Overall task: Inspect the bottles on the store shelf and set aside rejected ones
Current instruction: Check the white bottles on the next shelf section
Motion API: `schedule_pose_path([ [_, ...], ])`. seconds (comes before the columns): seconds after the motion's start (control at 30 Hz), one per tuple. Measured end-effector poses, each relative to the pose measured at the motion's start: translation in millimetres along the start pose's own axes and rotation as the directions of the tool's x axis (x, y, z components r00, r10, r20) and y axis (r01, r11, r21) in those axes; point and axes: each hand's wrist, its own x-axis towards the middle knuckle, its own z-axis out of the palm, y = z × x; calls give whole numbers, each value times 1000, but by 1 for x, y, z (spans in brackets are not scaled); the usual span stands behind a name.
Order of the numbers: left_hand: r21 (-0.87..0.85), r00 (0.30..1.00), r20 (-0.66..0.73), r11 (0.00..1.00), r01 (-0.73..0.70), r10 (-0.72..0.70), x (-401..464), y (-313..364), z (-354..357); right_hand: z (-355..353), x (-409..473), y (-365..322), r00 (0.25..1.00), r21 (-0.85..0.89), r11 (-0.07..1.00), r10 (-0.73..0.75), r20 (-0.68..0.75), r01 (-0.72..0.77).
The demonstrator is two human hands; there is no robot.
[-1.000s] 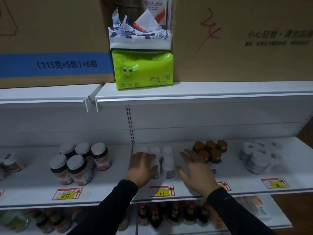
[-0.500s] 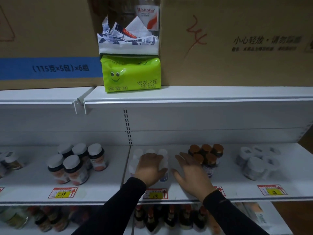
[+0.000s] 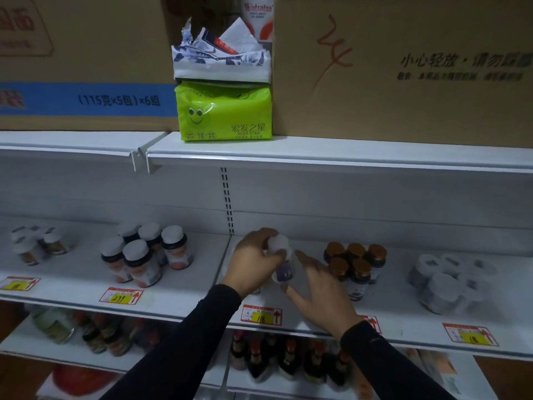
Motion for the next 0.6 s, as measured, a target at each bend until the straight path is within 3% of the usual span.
schedule_pose_path([
  [0.23, -120, 999, 28, 992, 47, -43, -4, 3, -15, 10, 2, -23, 997, 328, 944, 57, -44, -39],
  [0.4, -232, 992, 109, 969, 83, -59, -1, 0, -32, 9, 1, -42, 998, 424, 906, 36, -43, -15],
  [0.6, -371, 992, 61, 920, 125, -111, 4, 0, -41, 15, 8, -55, 990, 401, 913, 121, -79, -80],
])
